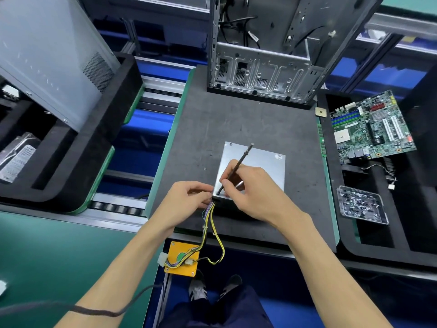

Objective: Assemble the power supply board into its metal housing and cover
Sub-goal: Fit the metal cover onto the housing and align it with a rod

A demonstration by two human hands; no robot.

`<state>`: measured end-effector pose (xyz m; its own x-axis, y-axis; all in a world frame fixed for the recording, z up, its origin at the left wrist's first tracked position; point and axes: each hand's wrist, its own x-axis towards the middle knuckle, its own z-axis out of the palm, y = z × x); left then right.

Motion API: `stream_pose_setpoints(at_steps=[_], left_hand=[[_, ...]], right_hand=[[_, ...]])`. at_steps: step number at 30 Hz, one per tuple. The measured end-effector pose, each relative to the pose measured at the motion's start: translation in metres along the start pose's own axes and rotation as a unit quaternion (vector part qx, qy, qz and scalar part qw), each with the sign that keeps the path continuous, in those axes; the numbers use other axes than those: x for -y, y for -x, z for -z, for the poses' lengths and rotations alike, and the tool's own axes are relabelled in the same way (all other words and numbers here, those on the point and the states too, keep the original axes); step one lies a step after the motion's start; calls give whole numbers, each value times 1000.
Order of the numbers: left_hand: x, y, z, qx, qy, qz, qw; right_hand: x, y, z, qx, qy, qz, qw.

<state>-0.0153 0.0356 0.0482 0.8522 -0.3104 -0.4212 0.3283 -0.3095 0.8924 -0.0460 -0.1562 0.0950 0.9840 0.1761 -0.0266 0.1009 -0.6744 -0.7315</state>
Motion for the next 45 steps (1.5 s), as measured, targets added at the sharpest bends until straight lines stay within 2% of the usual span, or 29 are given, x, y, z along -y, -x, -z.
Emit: stream_pose_setpoints(at_steps=[6, 9, 12, 14, 17, 21, 23, 26, 27, 31, 33, 35, 37, 41, 43, 45], left_hand=[[-1, -1, 1, 4, -23, -5, 1000], [-7, -4, 0, -43, -91, -40, 994], [-30, 3, 3, -133, -41, -145, 980], [-50, 15, 6, -113, -9, -239, 964], [-72, 29, 4, -53, -49, -336, 939], [-83, 33, -1, -102, -125, -408, 898], [-83, 33, 1, -105, -131, -410, 897], [-81, 35, 4, -63, -136, -393, 907], [-80, 35, 3, -51, -137, -390, 909], [-76, 37, -5, -43, -145, -406, 901], [-72, 35, -6, -40, -141, -394, 907], [-70, 33, -5, 8, -134, -358, 924], [-69, 32, -5, 53, -104, -337, 934], [-67, 31, -10, -23, -103, -371, 922], [-68, 30, -6, -14, -112, -366, 924], [-70, 30, -2, 31, -121, -345, 930]], right_hand=[[4, -8, 0, 14, 79, 22, 997], [8, -12, -3, 0, 146, 46, 988], [11, -17, -5, -5, 185, 37, 982], [11, -20, -7, -8, 188, 18, 982], [10, -25, -10, -6, 201, -11, 980], [7, -25, -13, -18, 213, 13, 977], [5, -19, -10, -28, 158, 20, 987], [-1, -13, -4, -8, -4, 48, 999], [-3, -11, -4, -3, -24, 61, 998], [-3, -11, -8, -24, -18, 44, 999], [-1, -11, -9, -23, -60, 44, 997], [-5, -11, -8, -2, -129, 43, 991], [-10, -9, -7, -3, -136, 36, 990], [-9, -16, -13, -34, -89, 28, 995], [-8, -15, -14, -14, -151, 13, 988], [-12, -12, -13, 13, -182, 5, 983]])
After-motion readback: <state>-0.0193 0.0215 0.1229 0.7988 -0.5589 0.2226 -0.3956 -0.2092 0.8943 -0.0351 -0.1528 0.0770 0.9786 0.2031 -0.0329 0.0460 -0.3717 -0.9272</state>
